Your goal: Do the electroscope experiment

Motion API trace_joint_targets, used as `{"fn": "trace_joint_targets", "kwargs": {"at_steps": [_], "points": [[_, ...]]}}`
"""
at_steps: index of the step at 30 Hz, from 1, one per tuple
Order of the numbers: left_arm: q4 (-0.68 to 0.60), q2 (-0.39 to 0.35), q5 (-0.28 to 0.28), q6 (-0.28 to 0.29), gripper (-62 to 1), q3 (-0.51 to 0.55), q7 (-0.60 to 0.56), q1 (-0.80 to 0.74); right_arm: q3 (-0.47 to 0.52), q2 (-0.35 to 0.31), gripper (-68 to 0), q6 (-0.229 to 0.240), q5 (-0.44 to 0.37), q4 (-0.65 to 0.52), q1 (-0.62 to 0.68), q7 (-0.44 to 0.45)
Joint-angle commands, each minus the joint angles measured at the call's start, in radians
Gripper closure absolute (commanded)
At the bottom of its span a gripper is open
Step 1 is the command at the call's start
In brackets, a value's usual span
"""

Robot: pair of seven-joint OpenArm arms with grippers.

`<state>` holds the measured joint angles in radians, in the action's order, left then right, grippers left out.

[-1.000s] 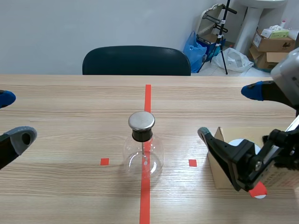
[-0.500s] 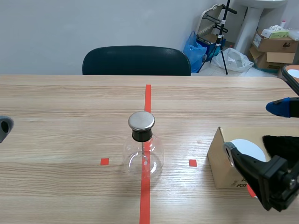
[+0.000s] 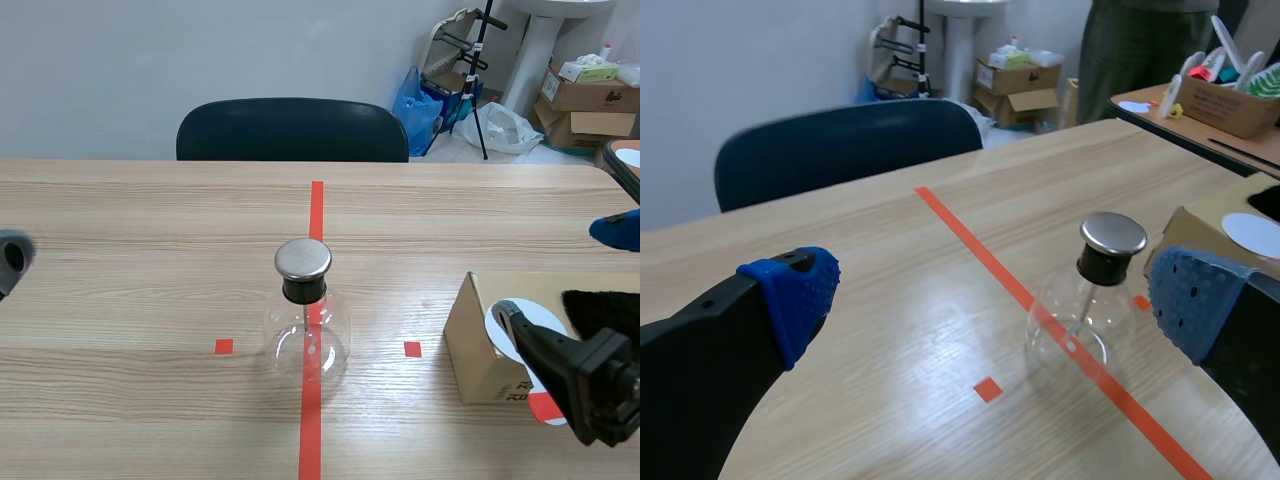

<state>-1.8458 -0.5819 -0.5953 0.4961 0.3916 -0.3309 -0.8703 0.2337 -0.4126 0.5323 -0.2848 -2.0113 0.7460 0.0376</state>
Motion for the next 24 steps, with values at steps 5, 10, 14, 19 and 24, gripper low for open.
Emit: {"fn": "trace_joint_targets", "kwargs": {"at_steps": [5, 10, 14, 19, 24], "points": [[-0.080, 0.005, 0.003, -0.042, -62.3, 0.006, -0.015, -0.045, -0.004, -0.009, -67.9, -0.004, -0.007, -0.004, -0.010, -0.074], [-0.091, 0.006, 0.042, -0.065, -62.3, -0.012, -0.013, -0.050, -0.004, -0.009, -67.9, -0.004, -0.007, -0.004, -0.011, -0.090], [-0.091, 0.006, 0.082, -0.068, -62.3, -0.027, -0.008, -0.049, -0.003, -0.009, -67.9, -0.005, -0.007, -0.004, -0.012, -0.064], [-0.091, 0.005, 0.092, -0.068, -62.3, -0.034, -0.008, -0.049, -0.003, -0.009, -67.9, -0.005, -0.008, -0.004, -0.012, 0.007], [-0.091, 0.005, 0.092, -0.067, -62.3, -0.034, -0.008, -0.049, -0.003, -0.009, -67.9, -0.005, -0.008, -0.004, -0.012, 0.030]]}}
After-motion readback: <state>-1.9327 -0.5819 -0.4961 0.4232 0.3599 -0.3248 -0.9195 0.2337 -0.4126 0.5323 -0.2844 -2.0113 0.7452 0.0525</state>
